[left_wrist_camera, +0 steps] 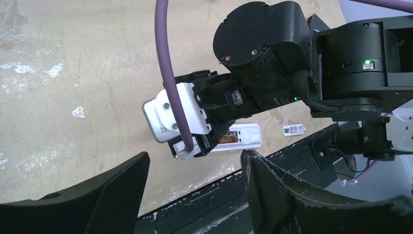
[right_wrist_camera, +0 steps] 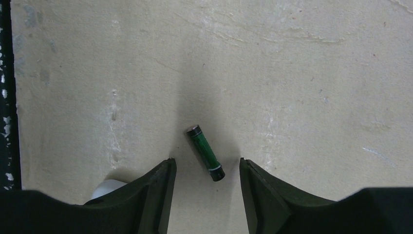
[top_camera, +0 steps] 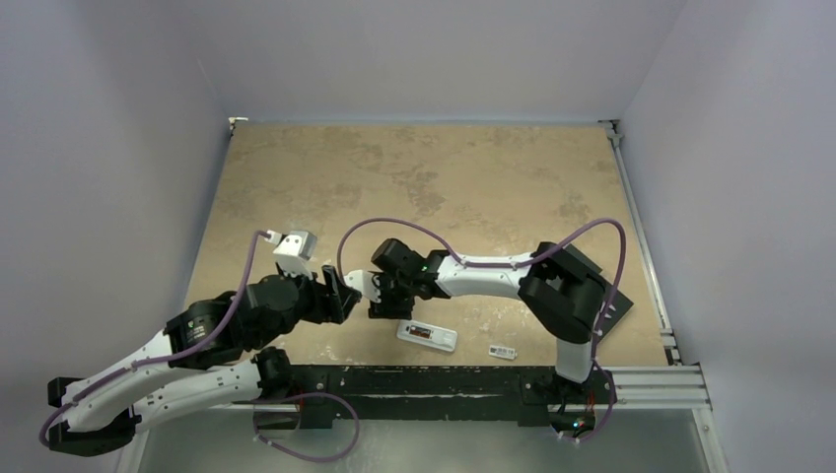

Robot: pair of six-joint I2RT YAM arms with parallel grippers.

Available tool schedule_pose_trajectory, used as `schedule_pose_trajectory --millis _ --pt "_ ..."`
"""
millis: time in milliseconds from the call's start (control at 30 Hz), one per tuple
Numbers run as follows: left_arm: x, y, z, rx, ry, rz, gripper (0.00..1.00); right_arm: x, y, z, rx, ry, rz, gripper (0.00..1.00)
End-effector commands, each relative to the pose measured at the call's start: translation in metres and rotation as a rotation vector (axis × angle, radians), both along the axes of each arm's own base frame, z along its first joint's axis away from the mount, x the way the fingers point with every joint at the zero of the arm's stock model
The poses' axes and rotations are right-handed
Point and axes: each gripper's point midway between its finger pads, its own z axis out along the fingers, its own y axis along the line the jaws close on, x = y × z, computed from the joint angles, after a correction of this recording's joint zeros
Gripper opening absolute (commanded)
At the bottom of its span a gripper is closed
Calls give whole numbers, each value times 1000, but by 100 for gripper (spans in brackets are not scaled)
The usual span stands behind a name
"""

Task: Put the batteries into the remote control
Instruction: Pick up the battery from the center of the board.

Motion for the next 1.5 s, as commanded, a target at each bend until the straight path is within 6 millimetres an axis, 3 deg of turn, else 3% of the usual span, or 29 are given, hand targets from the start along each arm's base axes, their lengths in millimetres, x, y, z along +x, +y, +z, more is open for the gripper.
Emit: schedule_pose_trajectory --millis 0,867,1200,1467 --pt "3 -7 2 -5 -18 -13 69 10 17 12 53 -21 15 58" --pt "4 -9 -2 10 -7 -11 69 -9 -28 -30 -81 160 -109 39" --pt "5 -10 -3 17 -2 -9 69 -15 -32 -28 -70 189 -148 18" --pt "5 -10 -4 21 2 -4 69 -14 -23 -2 16 187 -178 3"
